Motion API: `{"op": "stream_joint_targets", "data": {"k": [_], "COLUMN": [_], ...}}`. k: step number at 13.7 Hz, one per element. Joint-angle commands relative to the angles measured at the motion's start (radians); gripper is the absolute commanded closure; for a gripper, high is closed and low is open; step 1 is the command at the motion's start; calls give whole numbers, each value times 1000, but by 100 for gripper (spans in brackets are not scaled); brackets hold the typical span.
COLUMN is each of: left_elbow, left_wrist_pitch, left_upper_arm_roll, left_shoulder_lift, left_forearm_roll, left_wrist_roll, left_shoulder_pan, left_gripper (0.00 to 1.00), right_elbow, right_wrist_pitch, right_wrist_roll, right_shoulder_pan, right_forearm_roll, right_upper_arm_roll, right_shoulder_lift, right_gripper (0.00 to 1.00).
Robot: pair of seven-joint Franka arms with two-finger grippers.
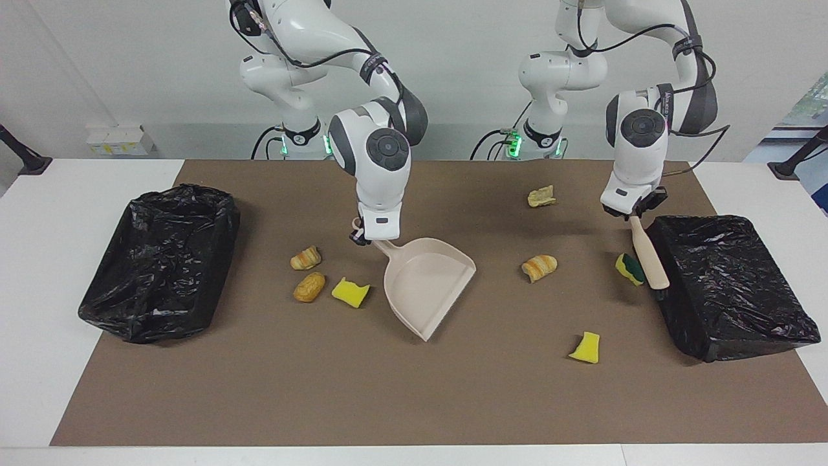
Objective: Sweep and dump trash in bin
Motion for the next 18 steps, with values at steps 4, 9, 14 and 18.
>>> {"op": "stream_joint_targets", "data": {"k": [4,9,14,18], "left_elbow": [-76,-95,3,140], "left_wrist_pitch": [21,16,-57,-169], "left_upper_arm_roll": [-18,-21,-25,-25], "left_shoulder_lift": [-13,-15,-21,-81], "left_forearm_roll": [7,-138,-330,-427], "left_wrist_roll": [-42,-101,-234,-230], "left_shoulder_pan": [-3,-112,-324,-335], "left_gripper": [100,100,100,100], "right_elbow": [-151,-211,-224,-262], "right_wrist_pitch": [29,50,83,175], "right_wrist_roll": [-300,-335,-332,-332], "right_shoulder_pan": [-16,3,-1,-10], "right_forearm_roll": [-129,-171,-170,-168], "right_upper_arm_roll": [8,9,9,9], "right_shoulder_lift": [-96,-114,-114,-123], "right_gripper": [100,100,100,100]}}
